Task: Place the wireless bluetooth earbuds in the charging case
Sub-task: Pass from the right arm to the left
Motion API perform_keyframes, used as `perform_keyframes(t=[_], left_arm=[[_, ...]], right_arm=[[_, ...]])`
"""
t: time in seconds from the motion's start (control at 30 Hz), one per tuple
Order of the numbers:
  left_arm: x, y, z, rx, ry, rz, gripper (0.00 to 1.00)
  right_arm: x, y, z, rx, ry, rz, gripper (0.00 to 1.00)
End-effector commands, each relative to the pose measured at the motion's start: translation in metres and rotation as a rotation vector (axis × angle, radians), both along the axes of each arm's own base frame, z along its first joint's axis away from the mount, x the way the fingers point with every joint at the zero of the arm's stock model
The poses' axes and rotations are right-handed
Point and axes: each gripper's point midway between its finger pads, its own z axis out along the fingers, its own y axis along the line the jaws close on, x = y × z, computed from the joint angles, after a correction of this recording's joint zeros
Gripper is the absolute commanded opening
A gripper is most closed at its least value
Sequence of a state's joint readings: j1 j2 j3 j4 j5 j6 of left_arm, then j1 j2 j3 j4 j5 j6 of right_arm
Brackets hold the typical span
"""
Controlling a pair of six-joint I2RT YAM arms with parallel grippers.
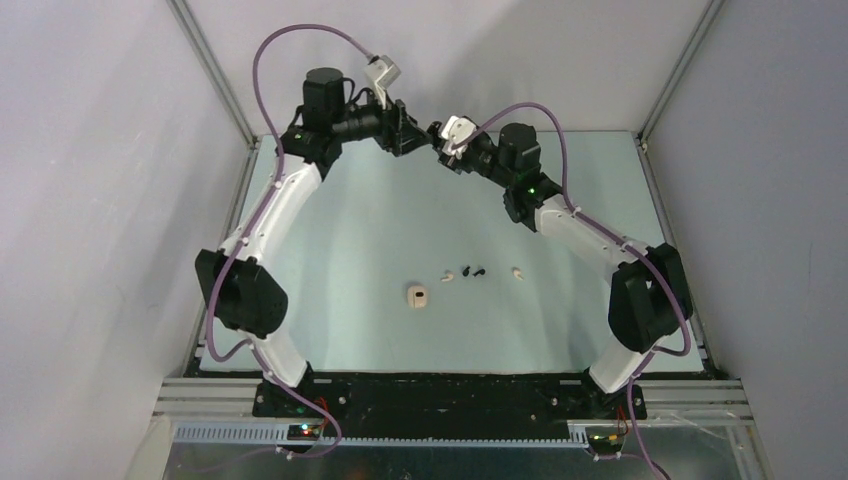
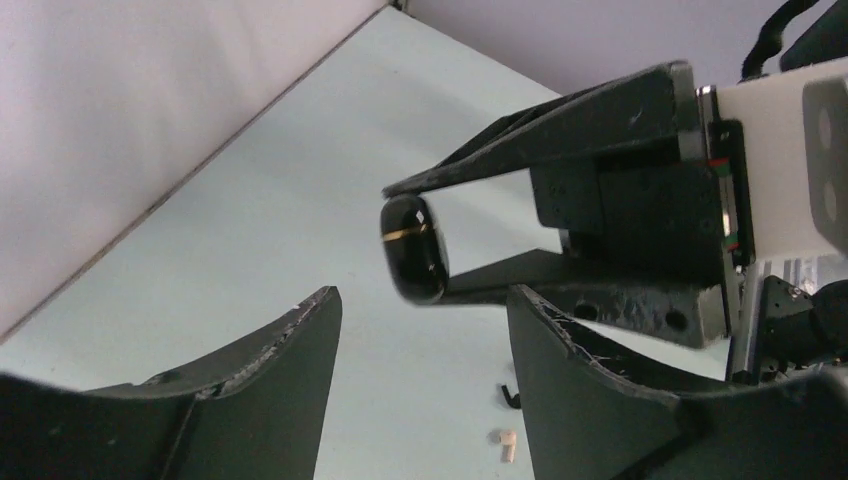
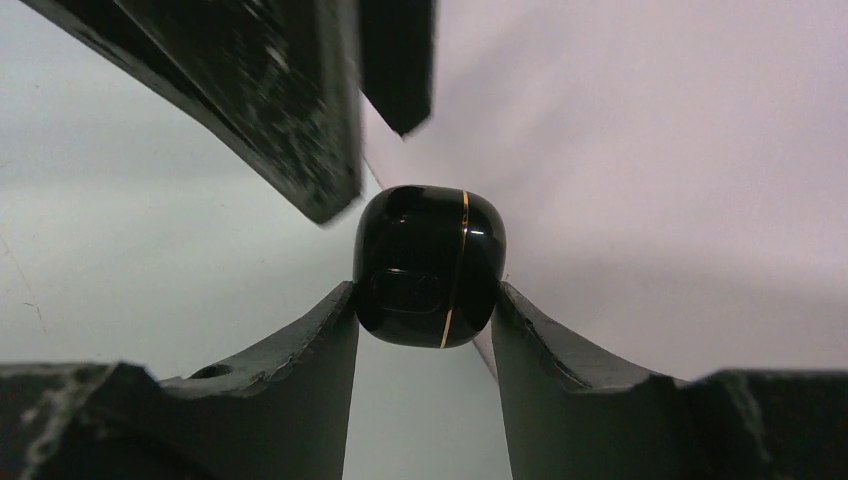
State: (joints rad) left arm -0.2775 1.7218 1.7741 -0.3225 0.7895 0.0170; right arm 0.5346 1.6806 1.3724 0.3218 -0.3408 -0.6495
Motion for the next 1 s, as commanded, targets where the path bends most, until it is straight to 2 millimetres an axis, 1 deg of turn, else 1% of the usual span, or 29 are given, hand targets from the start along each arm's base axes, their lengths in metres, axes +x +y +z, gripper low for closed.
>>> perform_keyframes(t=[0.0,0.1,0.23,0.33,0.43,0.47,0.5,0.57,0.7,0.87,0.97], left_arm=[[0.004,-0.013,0.024,-0.032,-0.07,-0.038,0.67],[0.005,-0.015,0.025,-0.045,-0.059,-0.037,0.61],[0.008,-0.018,0.023,-0.055,-0.039,-0.041,0.55],[0.01,-0.022,0.021,-0.06,-0.028,-0.053,0.5],[0.01,-0.025,0.019,-0.064,-0.018,-0.074,0.42],[0.01,-0.025,0.019,-0.066,-0.017,-0.079,0.38],[0.01,-0.026,0.018,-0.066,-0.014,-0.081,0.37],[0.009,-0.027,0.016,-0.067,-0.009,-0.093,0.36],[0.009,-0.029,0.014,-0.069,-0.002,-0.103,0.41],[0.009,-0.031,0.011,-0.064,0.001,-0.1,0.49],[0.008,-0.033,0.01,-0.065,0.001,-0.111,0.45]], right_arm=[[-0.008,0.009,0.036,0.026,-0.178,0.082,0.0],[-0.009,0.011,0.035,0.022,-0.181,0.093,0.0],[-0.008,0.009,0.036,0.02,-0.189,0.087,0.0],[-0.009,0.012,0.036,0.009,-0.206,0.097,0.0],[-0.01,0.014,0.037,0.008,-0.219,0.106,0.0],[-0.01,0.015,0.038,0.008,-0.224,0.109,0.0],[-0.01,0.015,0.038,0.008,-0.227,0.11,0.0],[-0.011,0.015,0.041,0.008,-0.236,0.109,0.0],[-0.011,0.015,0.042,-0.003,-0.256,0.113,0.0],[-0.011,0.015,0.042,-0.01,-0.263,0.11,0.0],[-0.012,0.014,0.044,-0.011,-0.27,0.11,0.0]])
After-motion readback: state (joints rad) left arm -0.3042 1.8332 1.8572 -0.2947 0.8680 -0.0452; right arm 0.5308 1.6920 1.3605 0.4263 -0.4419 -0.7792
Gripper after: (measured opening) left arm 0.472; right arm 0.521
